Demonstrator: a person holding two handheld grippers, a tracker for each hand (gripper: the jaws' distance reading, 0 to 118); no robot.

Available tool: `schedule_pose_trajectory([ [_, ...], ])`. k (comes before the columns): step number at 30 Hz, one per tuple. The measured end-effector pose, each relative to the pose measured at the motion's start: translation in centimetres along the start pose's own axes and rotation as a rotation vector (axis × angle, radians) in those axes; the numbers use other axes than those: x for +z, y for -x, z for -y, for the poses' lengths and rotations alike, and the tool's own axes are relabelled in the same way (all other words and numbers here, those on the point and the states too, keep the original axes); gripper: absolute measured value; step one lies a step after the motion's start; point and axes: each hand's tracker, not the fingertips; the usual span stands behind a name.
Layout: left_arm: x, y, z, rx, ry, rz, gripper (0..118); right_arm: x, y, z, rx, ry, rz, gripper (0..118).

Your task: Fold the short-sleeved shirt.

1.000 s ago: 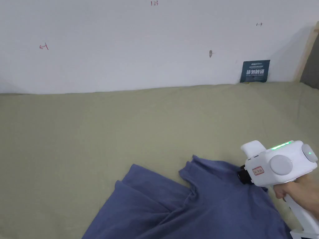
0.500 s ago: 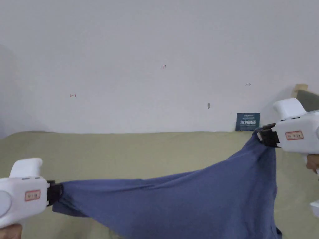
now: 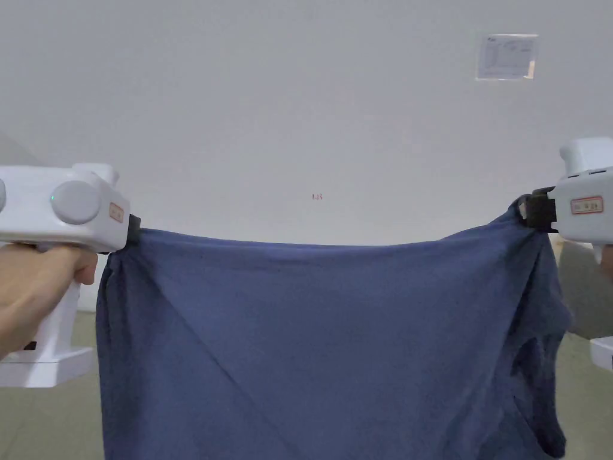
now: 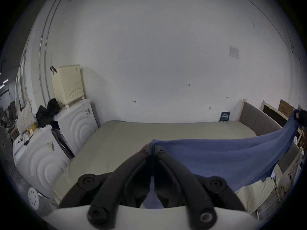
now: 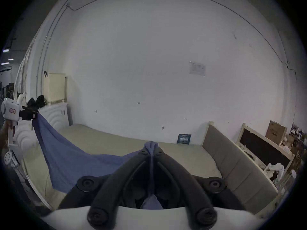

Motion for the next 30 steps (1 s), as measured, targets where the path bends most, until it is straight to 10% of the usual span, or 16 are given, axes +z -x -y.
schedule_pose_trajectory([
  [30,-15.5,-5.0,-12.5,-0.047,-0.046,-0.13,0,-22.1,-1.3,-11.0,0.022,-0.058,0.127,4],
])
